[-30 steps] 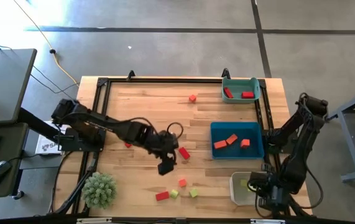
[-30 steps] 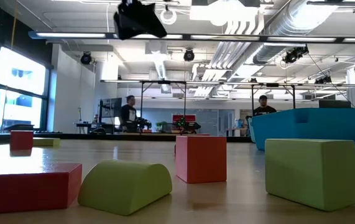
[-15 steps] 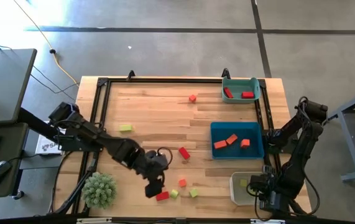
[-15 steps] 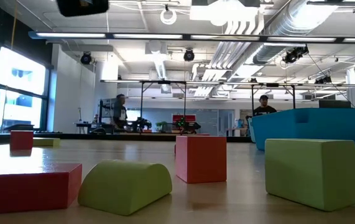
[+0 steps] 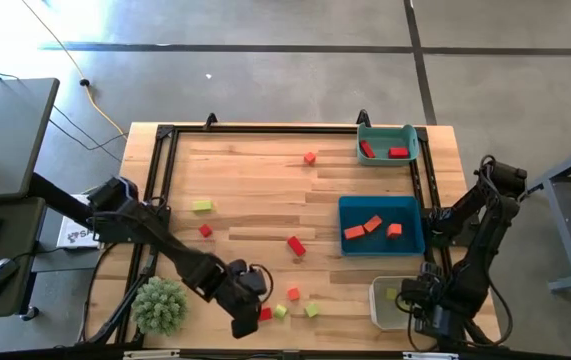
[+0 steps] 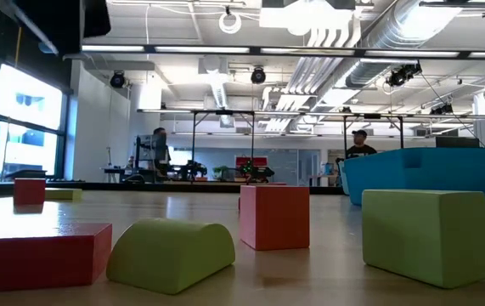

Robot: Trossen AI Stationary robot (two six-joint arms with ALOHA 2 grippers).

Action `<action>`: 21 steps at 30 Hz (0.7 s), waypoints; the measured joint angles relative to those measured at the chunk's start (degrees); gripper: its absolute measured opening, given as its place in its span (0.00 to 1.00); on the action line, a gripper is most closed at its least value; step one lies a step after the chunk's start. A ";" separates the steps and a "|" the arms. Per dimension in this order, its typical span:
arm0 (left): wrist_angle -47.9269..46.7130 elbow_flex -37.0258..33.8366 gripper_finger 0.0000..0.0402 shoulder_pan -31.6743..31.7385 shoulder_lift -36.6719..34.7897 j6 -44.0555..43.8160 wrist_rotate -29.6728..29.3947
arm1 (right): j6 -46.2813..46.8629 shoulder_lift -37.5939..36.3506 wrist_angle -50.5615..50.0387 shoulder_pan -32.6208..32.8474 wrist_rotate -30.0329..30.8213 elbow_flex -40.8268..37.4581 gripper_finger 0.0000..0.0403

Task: Sort & place blocks by color
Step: Put the red wooden block into the green bin

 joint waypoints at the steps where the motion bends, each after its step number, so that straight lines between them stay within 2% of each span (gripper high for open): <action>1: 0.49 0.02 0.61 -0.24 0.79 -0.08 -0.12 | -0.04 0.00 0.00 -0.14 -0.01 0.00 0.51; 11: 1.24 0.04 0.61 -3.18 7.60 -1.54 -0.62 | -0.27 -0.02 -1.54 -0.18 -0.06 0.00 0.51; 21: 4.16 0.04 0.61 -3.57 12.44 -1.53 -1.03 | 0.17 -0.02 -1.75 -0.18 -0.10 0.00 0.51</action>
